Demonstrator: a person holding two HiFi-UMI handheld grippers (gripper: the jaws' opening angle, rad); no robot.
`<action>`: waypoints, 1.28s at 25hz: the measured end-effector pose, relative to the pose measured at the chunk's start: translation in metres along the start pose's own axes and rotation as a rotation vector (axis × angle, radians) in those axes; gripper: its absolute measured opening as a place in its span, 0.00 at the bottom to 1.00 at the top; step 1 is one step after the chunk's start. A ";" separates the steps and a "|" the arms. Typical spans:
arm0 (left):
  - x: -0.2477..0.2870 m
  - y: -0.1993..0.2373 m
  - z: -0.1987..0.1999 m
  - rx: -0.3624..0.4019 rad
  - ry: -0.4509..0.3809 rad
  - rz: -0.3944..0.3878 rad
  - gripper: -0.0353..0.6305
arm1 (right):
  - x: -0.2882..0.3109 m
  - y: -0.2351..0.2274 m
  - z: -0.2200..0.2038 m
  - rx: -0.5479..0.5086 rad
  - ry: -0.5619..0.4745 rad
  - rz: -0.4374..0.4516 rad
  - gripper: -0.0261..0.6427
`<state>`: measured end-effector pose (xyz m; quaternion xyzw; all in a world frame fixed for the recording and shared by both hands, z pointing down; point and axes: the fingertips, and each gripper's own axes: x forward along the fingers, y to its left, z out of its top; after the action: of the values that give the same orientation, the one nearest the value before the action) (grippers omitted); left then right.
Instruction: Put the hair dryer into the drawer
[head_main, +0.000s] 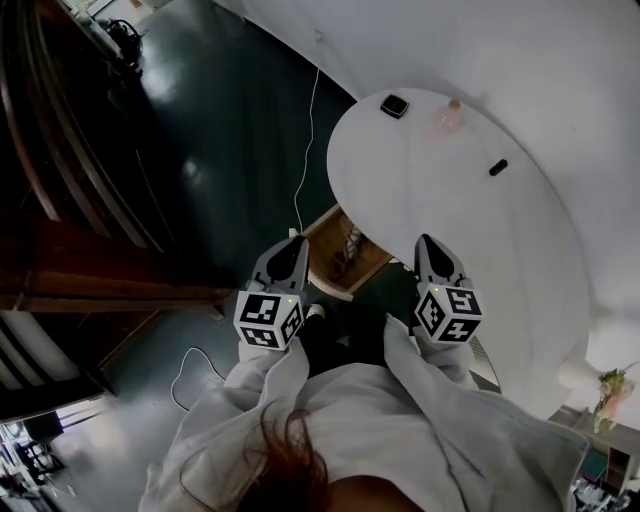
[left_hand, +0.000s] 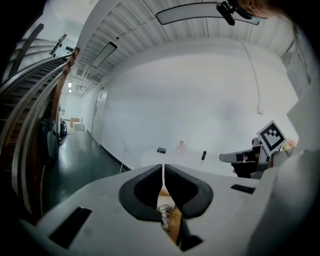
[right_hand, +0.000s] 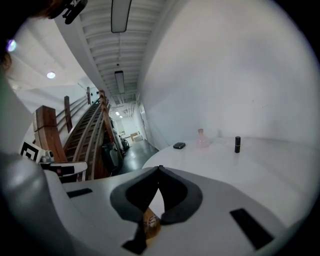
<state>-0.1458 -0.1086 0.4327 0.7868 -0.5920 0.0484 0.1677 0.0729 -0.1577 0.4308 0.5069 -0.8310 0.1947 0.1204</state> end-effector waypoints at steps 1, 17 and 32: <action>0.001 -0.002 0.000 -0.001 0.002 -0.002 0.09 | 0.001 0.001 0.000 -0.004 0.003 0.007 0.11; 0.014 -0.010 -0.008 -0.018 0.022 0.002 0.09 | 0.004 0.001 -0.003 -0.038 0.023 0.004 0.11; 0.016 -0.014 -0.013 -0.023 0.038 -0.012 0.09 | 0.004 0.004 -0.011 -0.038 0.052 0.007 0.11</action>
<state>-0.1264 -0.1159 0.4462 0.7872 -0.5846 0.0557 0.1882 0.0674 -0.1545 0.4411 0.4963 -0.8330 0.1925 0.1506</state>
